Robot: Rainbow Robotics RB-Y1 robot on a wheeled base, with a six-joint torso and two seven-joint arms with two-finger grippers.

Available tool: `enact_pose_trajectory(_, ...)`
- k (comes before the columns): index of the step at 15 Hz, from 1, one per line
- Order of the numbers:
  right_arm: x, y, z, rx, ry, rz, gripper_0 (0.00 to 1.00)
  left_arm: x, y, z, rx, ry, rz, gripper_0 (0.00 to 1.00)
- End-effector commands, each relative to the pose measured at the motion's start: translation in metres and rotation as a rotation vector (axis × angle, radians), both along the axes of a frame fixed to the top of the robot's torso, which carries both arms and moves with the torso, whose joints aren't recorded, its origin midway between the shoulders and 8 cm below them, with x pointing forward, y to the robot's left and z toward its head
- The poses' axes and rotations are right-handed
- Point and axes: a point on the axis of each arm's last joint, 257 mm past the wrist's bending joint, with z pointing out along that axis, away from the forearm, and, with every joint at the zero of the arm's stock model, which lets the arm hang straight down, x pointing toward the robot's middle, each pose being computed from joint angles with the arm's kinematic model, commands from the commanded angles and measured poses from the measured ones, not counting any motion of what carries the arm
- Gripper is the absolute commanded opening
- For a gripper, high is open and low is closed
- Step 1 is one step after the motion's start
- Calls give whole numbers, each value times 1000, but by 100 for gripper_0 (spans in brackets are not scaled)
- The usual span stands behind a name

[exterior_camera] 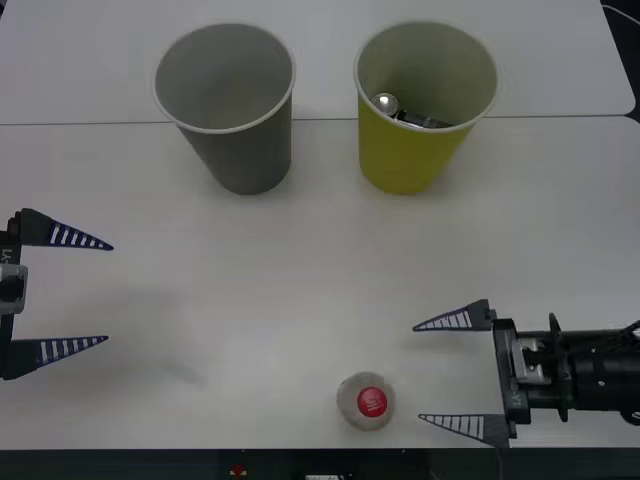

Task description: Put the can into the green bin and the plastic bottle into the gray bin

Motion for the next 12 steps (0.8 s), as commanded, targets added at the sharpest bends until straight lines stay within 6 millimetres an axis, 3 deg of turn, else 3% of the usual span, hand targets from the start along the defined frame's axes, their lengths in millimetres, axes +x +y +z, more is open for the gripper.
enact_pose_trajectory(1, -4, 19, -8, 29, 17, 16, 100, 0, 0, 0, 0, 0, 0, 100)
enact_pose_trajectory(12, -8, 79, -31, 113, 50, 57, 100, 0, 0, 0, 0, 0, 0, 100)
